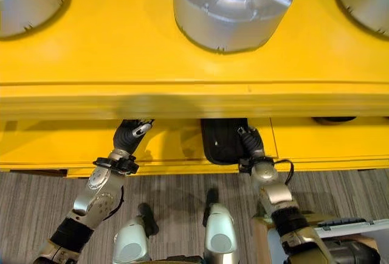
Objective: Move parts from the plastic box to the shelf.
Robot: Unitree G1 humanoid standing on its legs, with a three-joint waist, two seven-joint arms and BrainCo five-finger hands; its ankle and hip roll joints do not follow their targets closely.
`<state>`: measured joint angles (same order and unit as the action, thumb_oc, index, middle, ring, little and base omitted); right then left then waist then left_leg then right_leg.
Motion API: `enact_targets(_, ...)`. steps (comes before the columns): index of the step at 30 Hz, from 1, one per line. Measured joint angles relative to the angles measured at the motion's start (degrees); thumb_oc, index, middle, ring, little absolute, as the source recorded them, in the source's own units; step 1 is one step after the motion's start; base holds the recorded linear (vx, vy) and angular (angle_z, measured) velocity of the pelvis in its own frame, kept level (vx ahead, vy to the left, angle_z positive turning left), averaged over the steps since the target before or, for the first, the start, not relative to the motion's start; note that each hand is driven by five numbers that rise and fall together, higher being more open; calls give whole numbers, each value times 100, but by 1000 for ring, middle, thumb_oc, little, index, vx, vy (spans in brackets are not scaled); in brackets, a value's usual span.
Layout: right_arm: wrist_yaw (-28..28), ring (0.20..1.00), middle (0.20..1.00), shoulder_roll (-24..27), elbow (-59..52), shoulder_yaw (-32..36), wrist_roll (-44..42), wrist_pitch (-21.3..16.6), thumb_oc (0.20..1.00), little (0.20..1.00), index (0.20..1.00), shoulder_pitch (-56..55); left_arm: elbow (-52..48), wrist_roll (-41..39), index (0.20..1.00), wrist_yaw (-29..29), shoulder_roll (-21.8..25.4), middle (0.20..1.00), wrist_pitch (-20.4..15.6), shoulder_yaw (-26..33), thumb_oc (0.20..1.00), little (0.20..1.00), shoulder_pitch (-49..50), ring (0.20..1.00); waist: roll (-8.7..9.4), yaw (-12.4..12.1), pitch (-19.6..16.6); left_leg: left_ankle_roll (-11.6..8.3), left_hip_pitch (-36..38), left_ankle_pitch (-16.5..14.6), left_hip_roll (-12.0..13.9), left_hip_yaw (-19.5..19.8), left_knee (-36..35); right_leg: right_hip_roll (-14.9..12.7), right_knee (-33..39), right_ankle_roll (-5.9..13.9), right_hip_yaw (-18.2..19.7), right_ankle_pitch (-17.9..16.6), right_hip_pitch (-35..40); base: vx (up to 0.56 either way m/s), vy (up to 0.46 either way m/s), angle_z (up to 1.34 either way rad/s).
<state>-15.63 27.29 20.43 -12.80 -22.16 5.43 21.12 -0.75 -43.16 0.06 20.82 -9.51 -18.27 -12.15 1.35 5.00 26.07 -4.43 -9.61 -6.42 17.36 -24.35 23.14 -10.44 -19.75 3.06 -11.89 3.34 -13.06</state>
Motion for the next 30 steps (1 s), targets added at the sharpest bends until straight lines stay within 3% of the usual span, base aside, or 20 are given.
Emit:
enact_targets(8,-51,200,200,367,601,121,98,317,200,200,200,902,4,0,1000,6,14,1000,23,-42,1000,1000,-397,1000,-26,-127,232,112,-579,-370,170,130,918,-120,-644,-54,25,144,-498,-94,21,-1)
enact_targets(17,249,200,200,1078,1467,35,91,517,200,200,200,1755,7,-2,1000,-115,42,1000,17,-311,1000,1000,-731,1000,-23,-190,327,346,-1344,-1010,260,347,2212,-485,-1765,27,71,558,-1141,-88,22,6)
enact_targets(20,289,200,200,1221,1996,-105,95,607,200,200,200,2291,12,-11,1000,-181,52,1000,12,-454,1000,1000,-873,1000,53,-263,368,398,-1593,-1206,280,435,2683,-622,-2388,20,177,835,-1474,-72,-26,6)
enact_targets(25,501,200,200,1444,2632,-447,92,663,200,200,200,2907,252,-66,1000,-231,59,1000,19,-652,1000,1000,-939,1000,112,-352,394,321,-1925,-1381,374,710,3175,-682,-3089,-33,132,1259,-1759,-51,-41,11)
enact_targets(30,606,200,200,1524,3097,-606,89,771,200,200,200,3452,272,-76,1000,-273,106,1000,19,-697,1000,1000,-969,1000,156,-426,415,304,-2114,-1425,385,822,3345,-744,-3374,-42,93,1410,-1920,-16,-32,8)
